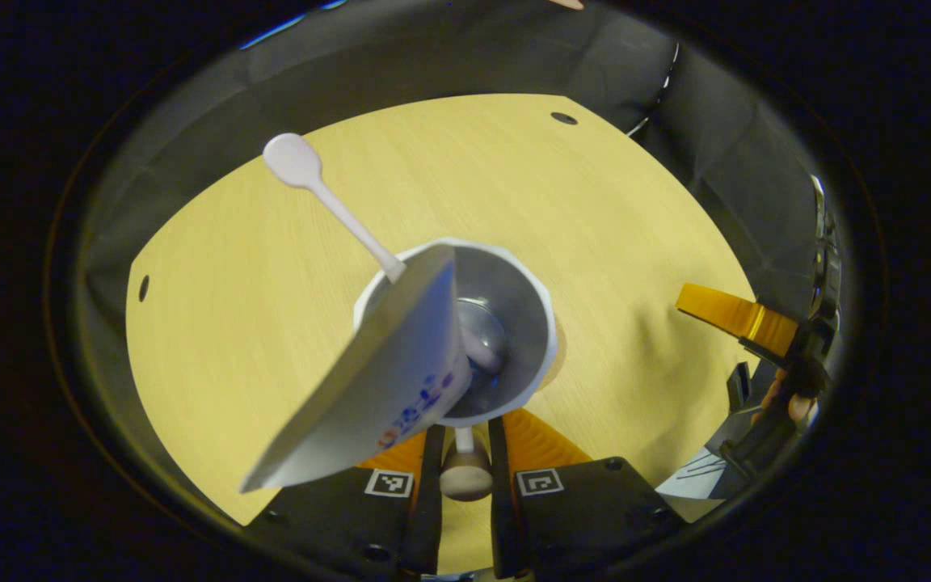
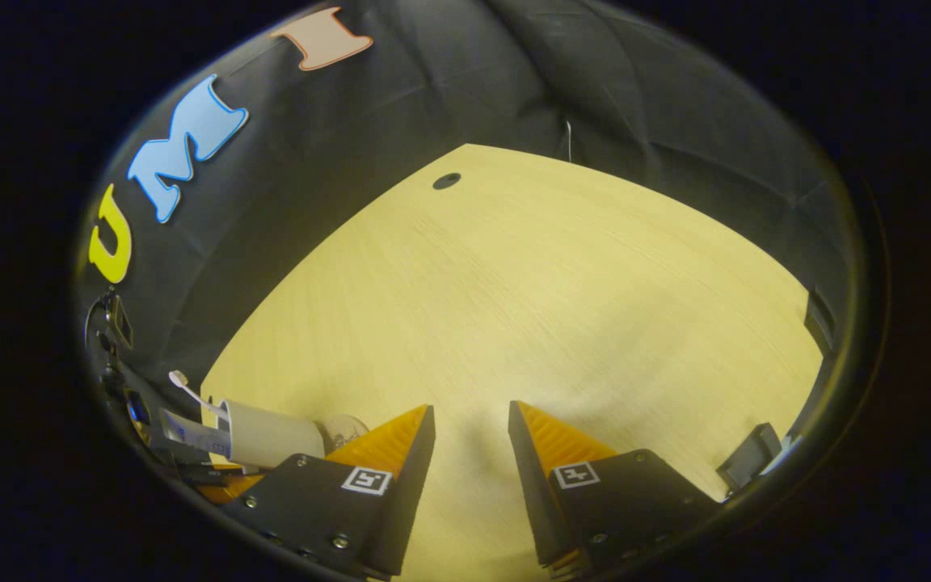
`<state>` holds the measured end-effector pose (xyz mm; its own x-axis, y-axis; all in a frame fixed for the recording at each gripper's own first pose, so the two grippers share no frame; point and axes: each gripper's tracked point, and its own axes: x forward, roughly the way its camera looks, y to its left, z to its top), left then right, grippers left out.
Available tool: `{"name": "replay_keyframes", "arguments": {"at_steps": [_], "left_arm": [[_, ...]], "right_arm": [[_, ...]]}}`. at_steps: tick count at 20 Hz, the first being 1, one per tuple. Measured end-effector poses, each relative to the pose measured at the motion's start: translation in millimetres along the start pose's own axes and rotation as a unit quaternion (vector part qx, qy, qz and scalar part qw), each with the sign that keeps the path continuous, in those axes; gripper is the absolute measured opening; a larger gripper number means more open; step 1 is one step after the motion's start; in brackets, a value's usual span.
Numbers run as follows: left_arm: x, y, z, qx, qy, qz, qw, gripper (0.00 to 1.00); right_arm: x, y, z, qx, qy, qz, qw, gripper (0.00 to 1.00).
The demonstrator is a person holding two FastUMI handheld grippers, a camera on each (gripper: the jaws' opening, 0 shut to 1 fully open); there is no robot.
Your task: Put the toothbrush and toothpaste on the desktop into the cup, then pick up the cup and place it on the coaster on the desktop.
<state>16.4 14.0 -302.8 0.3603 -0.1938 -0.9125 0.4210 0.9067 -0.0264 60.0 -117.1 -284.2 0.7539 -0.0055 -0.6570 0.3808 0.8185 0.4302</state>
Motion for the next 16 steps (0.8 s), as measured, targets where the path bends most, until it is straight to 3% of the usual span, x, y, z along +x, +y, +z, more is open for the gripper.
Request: {"name": "replay_keyframes", "arguments": {"at_steps": [8,13,16], "left_arm": [[16.8,-28.3,6.5,0.023,0.005,-0.003,1.0,0.32],[27.8,-22.3,9.1,0.037,0.006,0.017,0.999,0.31],[29.5,-26.6,8.1,0.036,0.004,0.024,0.999,0.37]], "right_arm": [[-8.8,-20.8,4.5,0.01,-0.001,-0.003,1.0,0.58],[-9.8,-29.9,4.6,0.009,0.004,0.0,1.0,0.58],[-8.7,-30.9,4.6,0.008,0.008,0.006,1.0,0.58]]}}
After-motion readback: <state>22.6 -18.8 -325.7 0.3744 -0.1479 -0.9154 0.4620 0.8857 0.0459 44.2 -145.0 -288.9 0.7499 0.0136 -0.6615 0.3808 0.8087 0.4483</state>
